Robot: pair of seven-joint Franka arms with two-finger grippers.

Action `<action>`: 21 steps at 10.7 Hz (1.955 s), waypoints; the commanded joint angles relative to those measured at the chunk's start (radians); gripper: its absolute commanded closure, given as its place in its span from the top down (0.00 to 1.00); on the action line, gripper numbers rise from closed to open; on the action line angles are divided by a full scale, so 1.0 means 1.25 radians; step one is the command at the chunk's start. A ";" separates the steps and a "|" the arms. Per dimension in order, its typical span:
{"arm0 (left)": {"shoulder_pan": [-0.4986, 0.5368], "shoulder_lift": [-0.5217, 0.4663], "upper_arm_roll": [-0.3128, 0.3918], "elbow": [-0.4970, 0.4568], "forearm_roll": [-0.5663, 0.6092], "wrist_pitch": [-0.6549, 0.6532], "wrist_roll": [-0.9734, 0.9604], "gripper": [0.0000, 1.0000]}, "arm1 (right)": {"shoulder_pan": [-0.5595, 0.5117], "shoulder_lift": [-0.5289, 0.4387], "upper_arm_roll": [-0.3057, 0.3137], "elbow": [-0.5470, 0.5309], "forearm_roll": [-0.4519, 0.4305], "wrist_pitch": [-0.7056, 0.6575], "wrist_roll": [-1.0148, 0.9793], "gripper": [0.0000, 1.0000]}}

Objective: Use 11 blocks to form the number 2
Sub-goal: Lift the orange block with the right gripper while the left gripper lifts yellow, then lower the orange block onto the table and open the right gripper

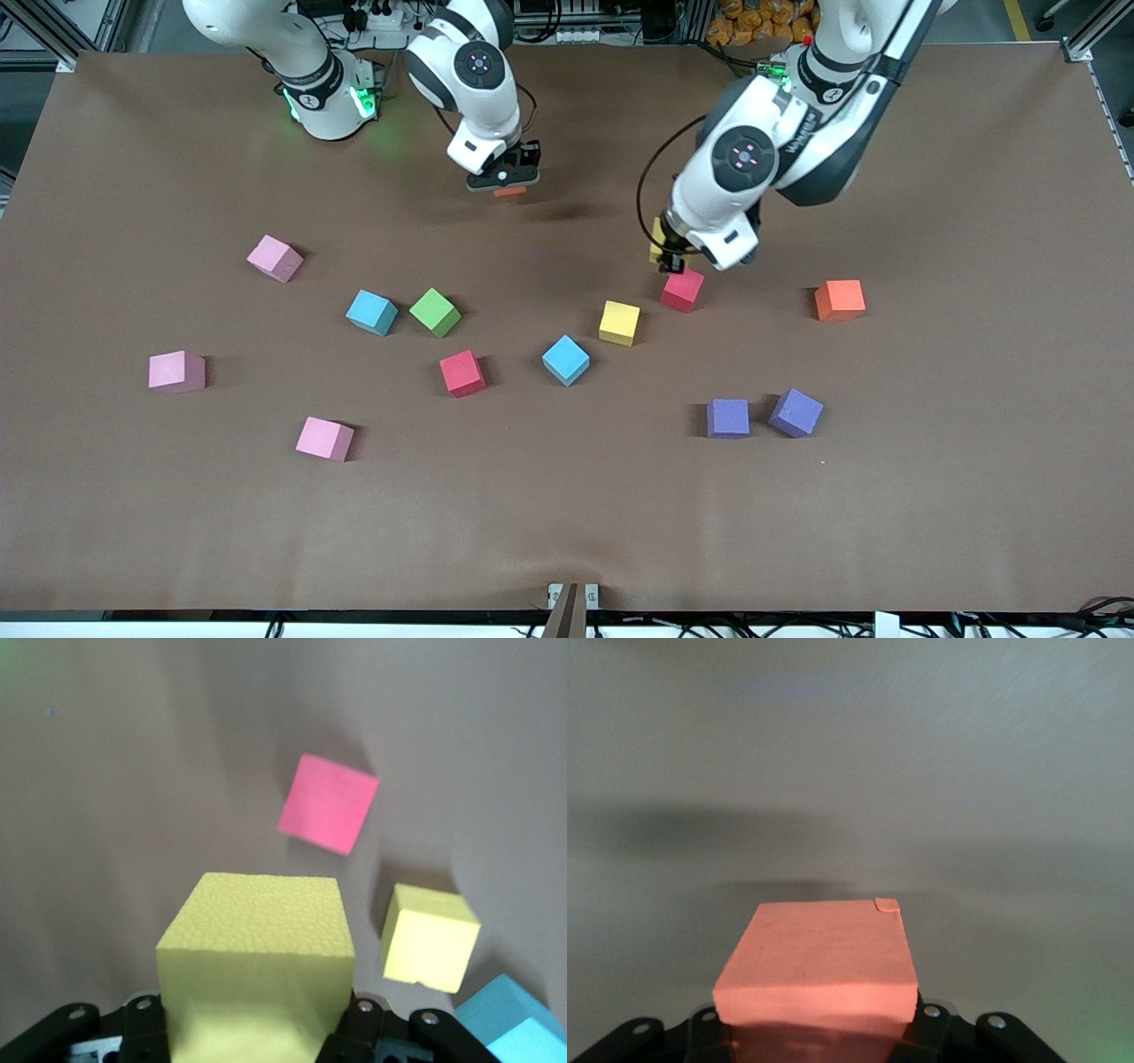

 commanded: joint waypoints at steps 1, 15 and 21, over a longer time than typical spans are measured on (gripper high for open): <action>0.006 -0.017 -0.048 -0.050 -0.014 0.059 -0.071 0.00 | 0.046 0.032 -0.005 -0.002 0.073 0.053 0.020 0.27; -0.062 0.036 -0.073 -0.067 0.021 0.118 -0.148 0.00 | 0.085 0.088 -0.005 -0.006 0.083 0.095 0.089 0.29; -0.064 0.044 -0.073 -0.059 0.024 0.124 -0.148 0.00 | 0.094 0.096 -0.005 -0.012 0.083 0.110 0.115 0.57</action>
